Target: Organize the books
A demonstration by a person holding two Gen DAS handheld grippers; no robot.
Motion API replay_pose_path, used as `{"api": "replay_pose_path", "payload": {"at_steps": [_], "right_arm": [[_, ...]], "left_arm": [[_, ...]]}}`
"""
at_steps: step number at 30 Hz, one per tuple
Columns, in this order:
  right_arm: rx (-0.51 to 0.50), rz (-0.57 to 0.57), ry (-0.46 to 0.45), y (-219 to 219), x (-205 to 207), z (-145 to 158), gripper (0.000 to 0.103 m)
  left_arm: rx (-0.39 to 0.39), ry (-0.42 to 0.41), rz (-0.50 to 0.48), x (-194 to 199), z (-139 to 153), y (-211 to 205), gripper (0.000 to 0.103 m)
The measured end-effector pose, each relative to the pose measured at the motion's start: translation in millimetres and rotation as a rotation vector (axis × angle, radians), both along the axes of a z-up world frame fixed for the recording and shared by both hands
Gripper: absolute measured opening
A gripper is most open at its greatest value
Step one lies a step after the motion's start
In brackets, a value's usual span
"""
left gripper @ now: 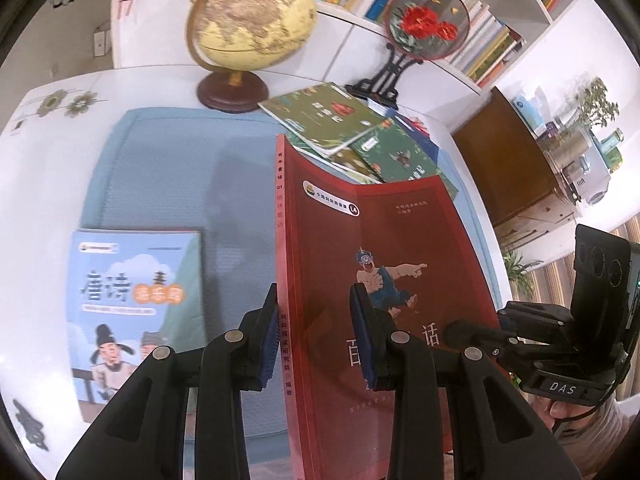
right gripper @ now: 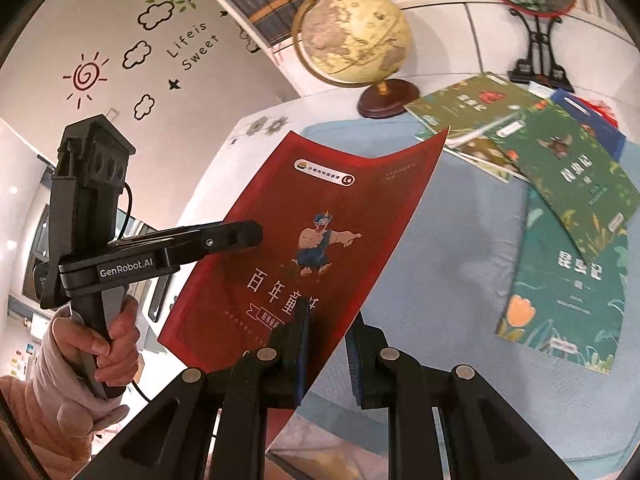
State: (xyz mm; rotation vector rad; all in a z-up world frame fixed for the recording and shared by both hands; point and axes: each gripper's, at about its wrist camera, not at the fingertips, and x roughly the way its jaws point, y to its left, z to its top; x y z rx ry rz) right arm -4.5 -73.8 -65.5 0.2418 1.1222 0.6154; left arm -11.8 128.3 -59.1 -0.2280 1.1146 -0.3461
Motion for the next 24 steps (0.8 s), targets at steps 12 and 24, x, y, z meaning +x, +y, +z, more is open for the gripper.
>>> {"api": "replay_pose_path", "payload": {"at_steps": [12, 24], "right_arm": [[0.008, 0.076, -0.011, 67, 15, 3, 0.017], [0.012, 0.159, 0.010, 131, 34, -9, 0.017]], "left_arm": [[-0.001, -0.010, 0.080, -4, 5, 70, 0.029], [-0.015, 0.006, 0.174, -8, -6, 134, 0.029]]}}
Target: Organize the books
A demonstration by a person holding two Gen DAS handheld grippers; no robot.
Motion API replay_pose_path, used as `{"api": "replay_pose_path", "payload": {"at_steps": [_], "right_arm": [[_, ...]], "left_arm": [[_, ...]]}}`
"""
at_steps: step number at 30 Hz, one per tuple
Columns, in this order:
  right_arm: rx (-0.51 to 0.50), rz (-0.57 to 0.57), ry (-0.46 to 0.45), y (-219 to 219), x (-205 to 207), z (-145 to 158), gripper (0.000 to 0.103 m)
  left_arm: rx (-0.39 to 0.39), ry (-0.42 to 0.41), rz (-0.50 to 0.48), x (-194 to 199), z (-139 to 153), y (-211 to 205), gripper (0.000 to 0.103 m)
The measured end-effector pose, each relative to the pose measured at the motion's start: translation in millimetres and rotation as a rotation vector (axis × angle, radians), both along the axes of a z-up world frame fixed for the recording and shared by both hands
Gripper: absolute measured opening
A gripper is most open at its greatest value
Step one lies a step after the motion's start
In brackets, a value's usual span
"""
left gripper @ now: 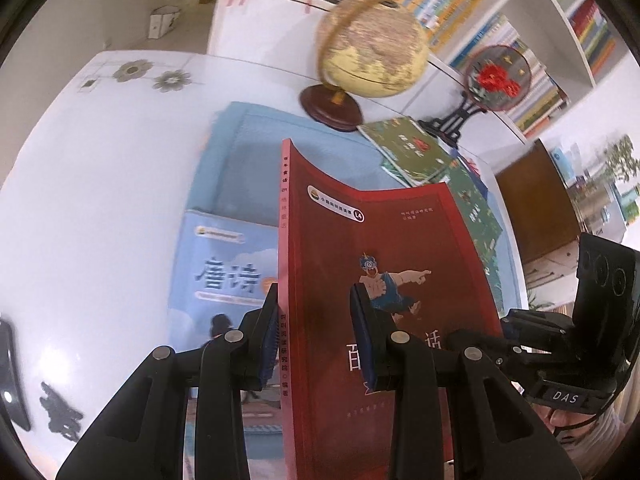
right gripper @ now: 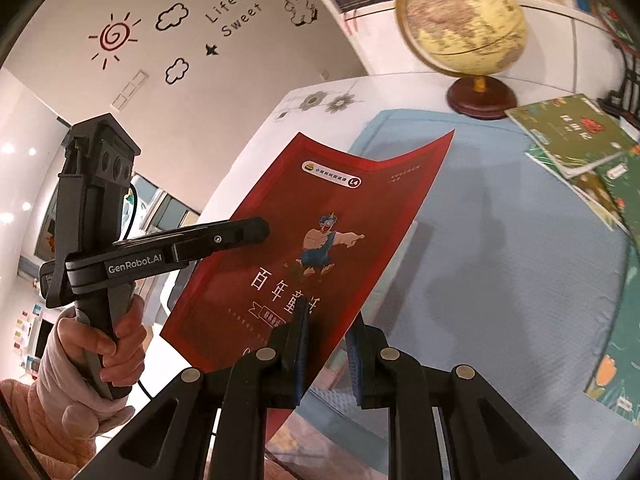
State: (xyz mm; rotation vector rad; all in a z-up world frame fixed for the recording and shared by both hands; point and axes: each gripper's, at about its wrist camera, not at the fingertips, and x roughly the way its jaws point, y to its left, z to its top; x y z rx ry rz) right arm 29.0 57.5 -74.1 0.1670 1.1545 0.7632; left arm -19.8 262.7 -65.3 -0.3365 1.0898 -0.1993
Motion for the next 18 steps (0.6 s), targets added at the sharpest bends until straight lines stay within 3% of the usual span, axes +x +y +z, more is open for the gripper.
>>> {"api": "replay_pose_path", "payload": {"at_steps": [10, 18], "right_arm": [[-0.017, 0.057, 0.033, 46, 14, -19, 0.017], [-0.023, 0.051, 0.098, 65, 24, -53, 0.017]], "left_arm": [[-0.010, 0.030, 0.059, -4, -19, 44, 0.029], [-0.032, 0.108, 0.076, 5, -55, 68, 0.029]]}}
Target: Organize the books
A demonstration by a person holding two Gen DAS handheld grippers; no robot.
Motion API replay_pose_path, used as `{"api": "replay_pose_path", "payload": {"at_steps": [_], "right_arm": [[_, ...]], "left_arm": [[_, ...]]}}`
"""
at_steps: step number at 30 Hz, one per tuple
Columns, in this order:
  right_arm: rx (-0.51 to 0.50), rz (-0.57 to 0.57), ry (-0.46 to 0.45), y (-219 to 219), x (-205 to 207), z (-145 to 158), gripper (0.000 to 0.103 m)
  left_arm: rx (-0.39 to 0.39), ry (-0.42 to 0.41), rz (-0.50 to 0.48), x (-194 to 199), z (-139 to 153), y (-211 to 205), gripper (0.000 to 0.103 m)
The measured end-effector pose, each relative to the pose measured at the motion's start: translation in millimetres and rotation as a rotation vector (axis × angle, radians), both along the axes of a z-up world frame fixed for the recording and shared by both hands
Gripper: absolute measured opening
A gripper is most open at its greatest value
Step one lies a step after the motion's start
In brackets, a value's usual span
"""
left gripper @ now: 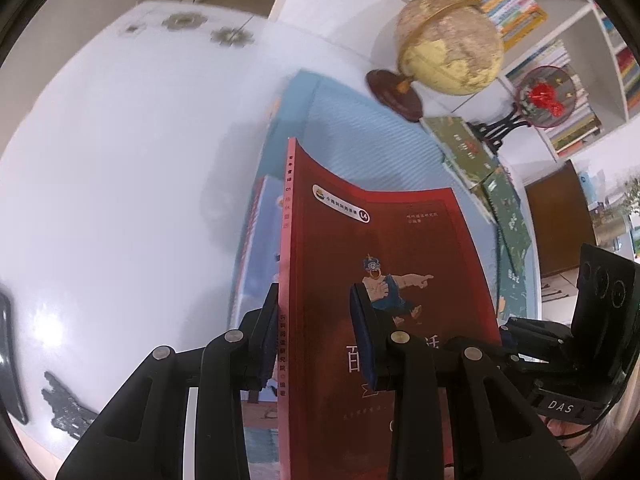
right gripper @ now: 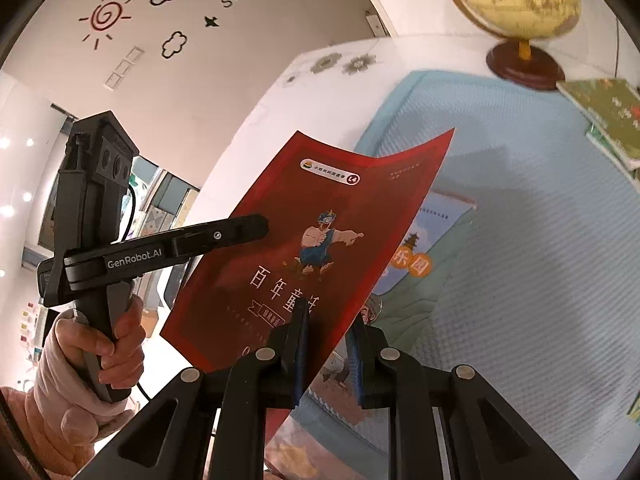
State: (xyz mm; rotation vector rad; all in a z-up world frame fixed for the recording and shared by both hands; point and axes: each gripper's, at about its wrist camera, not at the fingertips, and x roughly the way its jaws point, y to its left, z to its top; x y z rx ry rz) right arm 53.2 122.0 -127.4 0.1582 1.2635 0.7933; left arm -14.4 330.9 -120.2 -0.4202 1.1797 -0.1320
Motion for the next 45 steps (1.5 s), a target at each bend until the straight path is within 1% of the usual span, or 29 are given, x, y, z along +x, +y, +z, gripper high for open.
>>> {"api": "replay_pose_path", "payload": {"at_steps": [5, 9, 14, 21, 24, 27, 31, 40, 42, 45], "right_arm": [[-0.014, -0.006, 0.031, 6, 2, -19, 0.017], [-0.023, -0.035, 0.067, 4, 6, -37, 0.018], [-0.043, -0.046, 0.097, 6, 10, -52, 0.019], [-0.050, -0.053, 0.146, 15, 9, -70, 0.020], [-0.053, -0.069, 0.151, 15, 10, -74, 0.020], [-0.066, -0.069, 0.153, 16, 11, -76, 0.022], [-0.068, -0.081, 0.147, 15, 7, -73, 0.023], [-0.079, -0.094, 0.150, 20, 3, -76, 0.024], [-0.084, -0.102, 0.150, 17, 4, -76, 0.024], [-0.095, -0.118, 0.152, 14, 4, -74, 0.025]], "left_arm": [[0.006, 0.031, -0.008, 4, -15, 3, 0.029], [-0.018, 0.060, -0.010, 8, -26, 7, 0.029], [0.008, 0.089, -0.024, 15, -37, 5, 0.029], [0.015, 0.130, 0.001, 20, -49, 13, 0.029], [0.025, 0.135, 0.008, 19, -50, 14, 0.029], [0.056, 0.136, 0.022, 20, -51, 15, 0.029], [0.070, 0.148, 0.010, 24, -54, 14, 0.029], [0.102, 0.159, -0.025, 34, -56, 9, 0.032], [0.128, 0.155, -0.024, 34, -54, 9, 0.031], [0.124, 0.148, -0.029, 34, -53, 10, 0.031]]}}
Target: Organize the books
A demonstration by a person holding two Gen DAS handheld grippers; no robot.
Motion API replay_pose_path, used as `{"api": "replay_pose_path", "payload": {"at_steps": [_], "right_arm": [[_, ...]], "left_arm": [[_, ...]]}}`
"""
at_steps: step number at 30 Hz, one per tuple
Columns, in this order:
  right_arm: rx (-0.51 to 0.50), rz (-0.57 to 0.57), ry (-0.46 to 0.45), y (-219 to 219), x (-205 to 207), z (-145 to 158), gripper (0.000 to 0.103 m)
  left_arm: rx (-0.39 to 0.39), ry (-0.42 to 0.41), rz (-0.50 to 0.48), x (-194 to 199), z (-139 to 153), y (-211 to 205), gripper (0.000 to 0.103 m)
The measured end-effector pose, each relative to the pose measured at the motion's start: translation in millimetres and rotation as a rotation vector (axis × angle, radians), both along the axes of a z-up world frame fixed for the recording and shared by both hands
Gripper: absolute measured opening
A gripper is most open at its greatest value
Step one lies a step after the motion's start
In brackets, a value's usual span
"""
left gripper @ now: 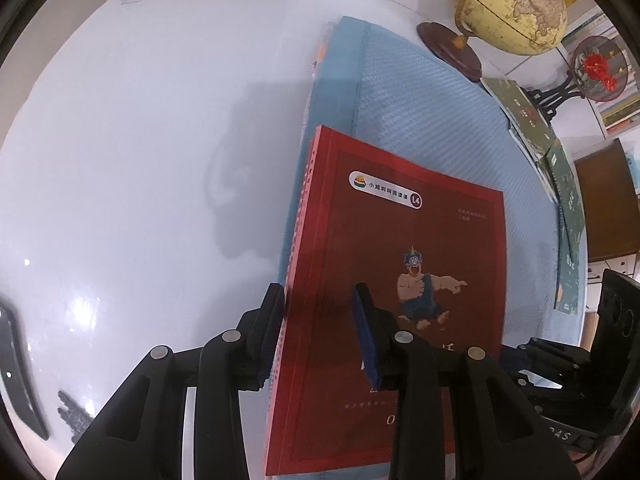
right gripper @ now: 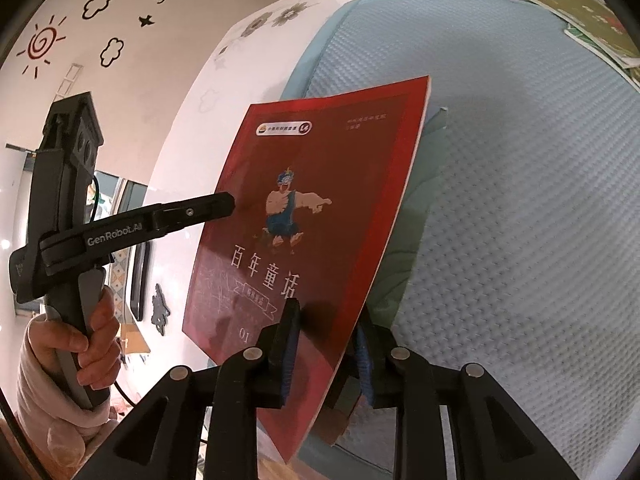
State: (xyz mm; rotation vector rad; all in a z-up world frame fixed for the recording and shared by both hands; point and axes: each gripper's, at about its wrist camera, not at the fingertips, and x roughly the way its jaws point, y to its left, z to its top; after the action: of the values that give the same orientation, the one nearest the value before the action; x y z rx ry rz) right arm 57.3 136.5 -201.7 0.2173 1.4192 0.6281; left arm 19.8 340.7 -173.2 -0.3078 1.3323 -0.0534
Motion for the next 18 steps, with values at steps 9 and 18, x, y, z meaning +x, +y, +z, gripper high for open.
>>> {"api": "replay_pose_path", "payload": {"at_steps": [9, 18], "right_arm": [[-0.042, -0.086, 0.007, -24, -1, 10, 0.065], [0.066, -0.082, 0.031, -41, -3, 17, 0.065]], "left_arm": [[0.042, -0.012, 0.035, -2, 6, 5, 0.031], [0.089, -0.119, -0.024, 7, 50, -32, 0.034]]}}
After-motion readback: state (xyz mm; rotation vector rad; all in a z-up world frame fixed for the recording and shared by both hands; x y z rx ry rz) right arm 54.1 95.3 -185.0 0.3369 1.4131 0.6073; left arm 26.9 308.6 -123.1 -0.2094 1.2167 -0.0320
